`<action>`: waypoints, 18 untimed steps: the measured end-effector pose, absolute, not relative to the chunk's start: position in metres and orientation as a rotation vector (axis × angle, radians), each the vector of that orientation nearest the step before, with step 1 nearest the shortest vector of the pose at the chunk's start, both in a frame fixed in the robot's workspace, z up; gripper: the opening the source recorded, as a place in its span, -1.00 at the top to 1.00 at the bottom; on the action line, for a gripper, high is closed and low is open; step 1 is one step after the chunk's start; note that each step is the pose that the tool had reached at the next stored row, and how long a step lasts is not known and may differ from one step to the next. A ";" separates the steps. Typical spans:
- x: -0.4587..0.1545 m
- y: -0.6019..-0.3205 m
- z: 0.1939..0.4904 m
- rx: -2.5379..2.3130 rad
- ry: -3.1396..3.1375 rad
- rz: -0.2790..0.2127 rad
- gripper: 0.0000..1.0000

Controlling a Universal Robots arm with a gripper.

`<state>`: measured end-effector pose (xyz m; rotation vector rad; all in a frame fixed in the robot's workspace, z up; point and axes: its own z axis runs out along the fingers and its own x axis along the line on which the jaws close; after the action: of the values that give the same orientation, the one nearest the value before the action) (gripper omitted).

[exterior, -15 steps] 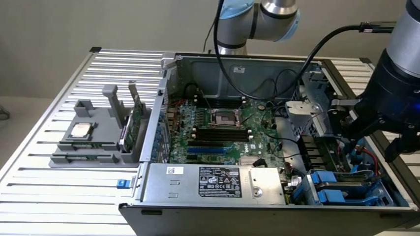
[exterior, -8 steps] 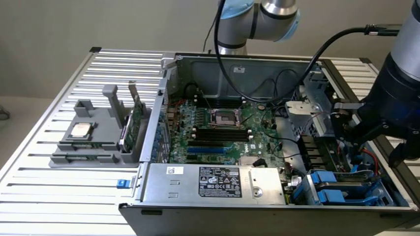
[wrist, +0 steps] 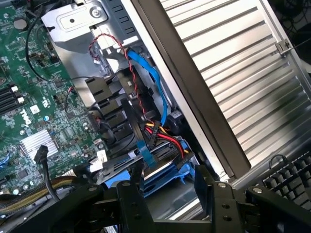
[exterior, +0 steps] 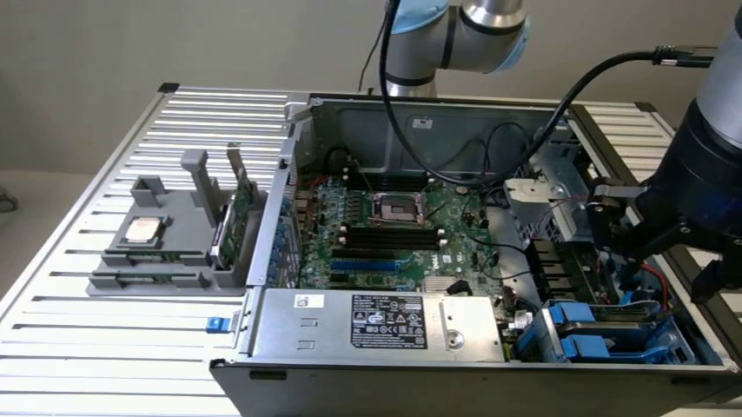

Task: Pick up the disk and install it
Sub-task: 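Insert the disk into the insertion slot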

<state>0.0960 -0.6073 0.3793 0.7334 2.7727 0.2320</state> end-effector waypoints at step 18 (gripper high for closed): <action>0.099 -0.613 0.373 0.852 2.744 0.313 -0.09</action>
<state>0.0986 -0.6130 0.3735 0.8519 2.7440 0.3134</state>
